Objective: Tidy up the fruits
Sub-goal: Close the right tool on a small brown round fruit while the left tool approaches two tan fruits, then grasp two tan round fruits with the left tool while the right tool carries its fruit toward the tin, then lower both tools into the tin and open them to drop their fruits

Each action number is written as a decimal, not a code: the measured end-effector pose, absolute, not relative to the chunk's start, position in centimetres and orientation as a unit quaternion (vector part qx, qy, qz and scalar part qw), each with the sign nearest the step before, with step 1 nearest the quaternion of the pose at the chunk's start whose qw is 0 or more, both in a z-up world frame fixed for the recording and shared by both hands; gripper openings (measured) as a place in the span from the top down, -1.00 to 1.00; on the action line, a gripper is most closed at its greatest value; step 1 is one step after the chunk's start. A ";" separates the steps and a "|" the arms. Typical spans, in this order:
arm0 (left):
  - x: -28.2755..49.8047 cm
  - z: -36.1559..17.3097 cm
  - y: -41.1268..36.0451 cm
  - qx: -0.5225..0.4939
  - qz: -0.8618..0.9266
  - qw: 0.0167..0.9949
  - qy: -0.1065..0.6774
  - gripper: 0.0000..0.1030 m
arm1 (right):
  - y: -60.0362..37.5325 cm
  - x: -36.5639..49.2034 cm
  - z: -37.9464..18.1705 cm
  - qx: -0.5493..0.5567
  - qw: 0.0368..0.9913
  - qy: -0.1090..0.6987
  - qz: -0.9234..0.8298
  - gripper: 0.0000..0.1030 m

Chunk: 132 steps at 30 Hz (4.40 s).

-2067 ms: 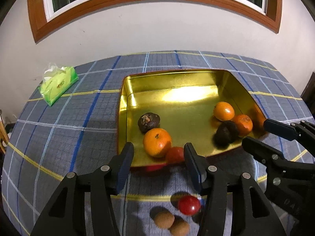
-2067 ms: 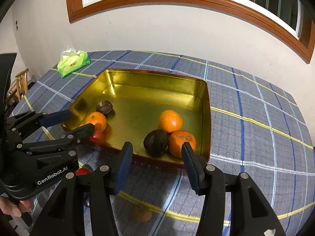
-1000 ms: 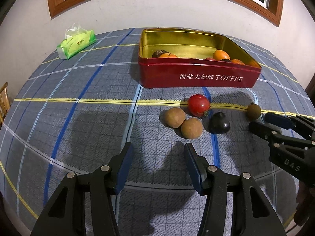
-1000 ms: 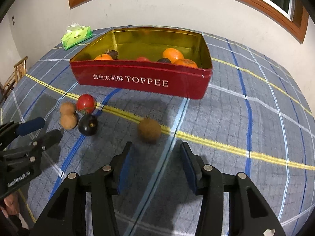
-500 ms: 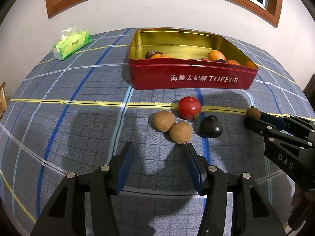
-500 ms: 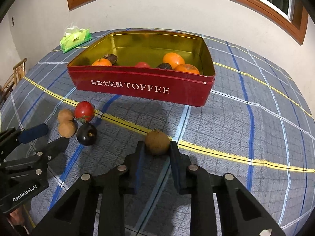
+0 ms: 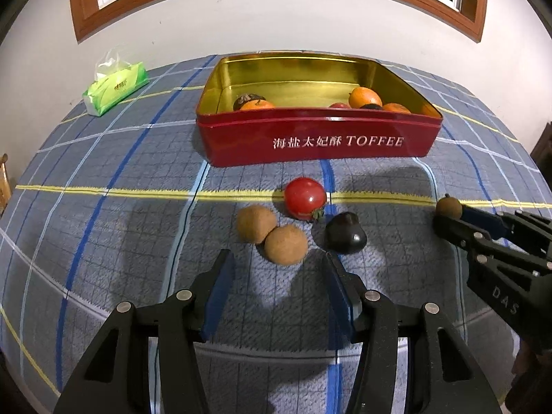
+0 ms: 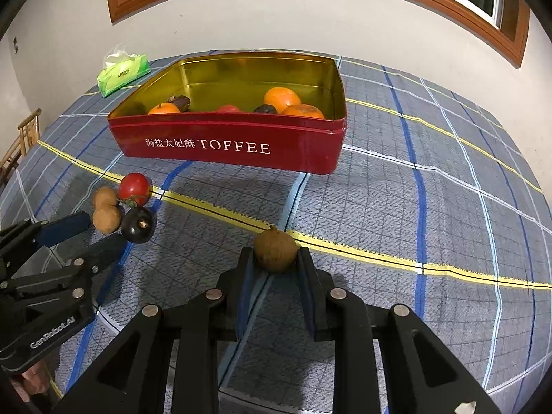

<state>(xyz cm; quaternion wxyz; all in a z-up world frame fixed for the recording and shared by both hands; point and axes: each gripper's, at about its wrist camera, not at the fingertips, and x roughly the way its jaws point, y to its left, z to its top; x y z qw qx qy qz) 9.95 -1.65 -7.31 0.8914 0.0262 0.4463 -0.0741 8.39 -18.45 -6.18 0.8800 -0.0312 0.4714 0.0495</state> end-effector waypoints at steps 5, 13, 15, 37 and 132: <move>11.0 -7.4 -1.3 0.020 -0.071 0.893 0.445 -0.05 | -18.3 8.8 -6.2 -0.031 0.880 0.471 0.048 0.55; 12.3 -7.5 -1.0 0.016 -0.067 0.895 0.441 -0.05 | -18.2 9.0 -6.2 -0.030 0.881 0.471 0.046 0.55; 12.5 -7.5 -0.9 0.016 -0.070 0.895 0.440 -0.05 | -18.2 9.0 -6.3 -0.030 0.881 0.471 0.046 0.55; 11.2 -7.3 -0.1 0.026 -0.073 0.900 0.430 0.15 | -18.3 9.0 -6.4 -0.028 0.882 0.469 0.044 0.54; 22.6 -2.6 -2.0 0.045 -0.078 0.909 0.407 0.15 | -16.5 20.2 -2.5 -0.039 0.887 0.452 0.085 0.54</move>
